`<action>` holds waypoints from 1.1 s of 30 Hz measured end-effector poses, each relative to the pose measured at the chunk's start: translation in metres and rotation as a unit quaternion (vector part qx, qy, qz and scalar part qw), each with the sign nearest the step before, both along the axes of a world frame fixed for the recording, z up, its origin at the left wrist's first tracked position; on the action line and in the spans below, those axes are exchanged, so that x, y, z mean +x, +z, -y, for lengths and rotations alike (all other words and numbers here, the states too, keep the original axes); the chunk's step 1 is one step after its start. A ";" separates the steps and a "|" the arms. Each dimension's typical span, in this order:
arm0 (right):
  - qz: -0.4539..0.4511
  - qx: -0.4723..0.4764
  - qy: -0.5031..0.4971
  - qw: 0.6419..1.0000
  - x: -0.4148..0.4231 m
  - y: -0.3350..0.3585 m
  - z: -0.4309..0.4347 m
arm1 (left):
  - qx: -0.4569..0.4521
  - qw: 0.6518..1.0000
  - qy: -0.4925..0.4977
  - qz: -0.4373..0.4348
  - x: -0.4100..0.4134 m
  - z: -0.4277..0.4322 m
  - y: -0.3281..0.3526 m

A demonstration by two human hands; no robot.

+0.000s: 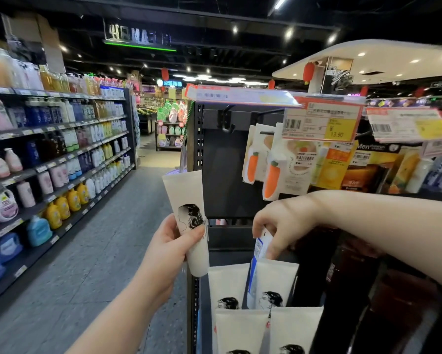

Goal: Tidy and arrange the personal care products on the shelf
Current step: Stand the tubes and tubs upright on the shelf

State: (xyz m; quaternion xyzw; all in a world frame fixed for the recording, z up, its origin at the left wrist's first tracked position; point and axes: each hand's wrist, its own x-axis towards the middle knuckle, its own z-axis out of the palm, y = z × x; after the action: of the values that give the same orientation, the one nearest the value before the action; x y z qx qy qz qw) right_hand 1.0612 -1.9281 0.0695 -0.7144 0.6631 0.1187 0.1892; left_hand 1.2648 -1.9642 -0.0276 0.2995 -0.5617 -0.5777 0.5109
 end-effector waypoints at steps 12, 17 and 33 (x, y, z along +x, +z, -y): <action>-0.121 -0.117 0.045 0.985 0.002 0.001 -0.008 | -0.002 1.000 -0.009 0.000 0.001 -0.002 -0.004; -0.128 -0.150 0.048 0.979 0.003 -0.003 -0.008 | -0.001 1.000 -0.017 0.005 0.001 -0.004 -0.006; -0.118 -0.143 0.037 0.982 0.007 -0.001 -0.016 | -0.010 0.999 -0.031 0.007 0.002 -0.001 -0.011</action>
State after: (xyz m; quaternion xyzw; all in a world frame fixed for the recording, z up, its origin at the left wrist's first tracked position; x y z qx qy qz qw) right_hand 1.0684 -1.9120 0.0684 -0.7392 0.6639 0.1134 0.0011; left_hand 1.2670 -1.9627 -0.0388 0.2810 -0.5796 -0.5855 0.4922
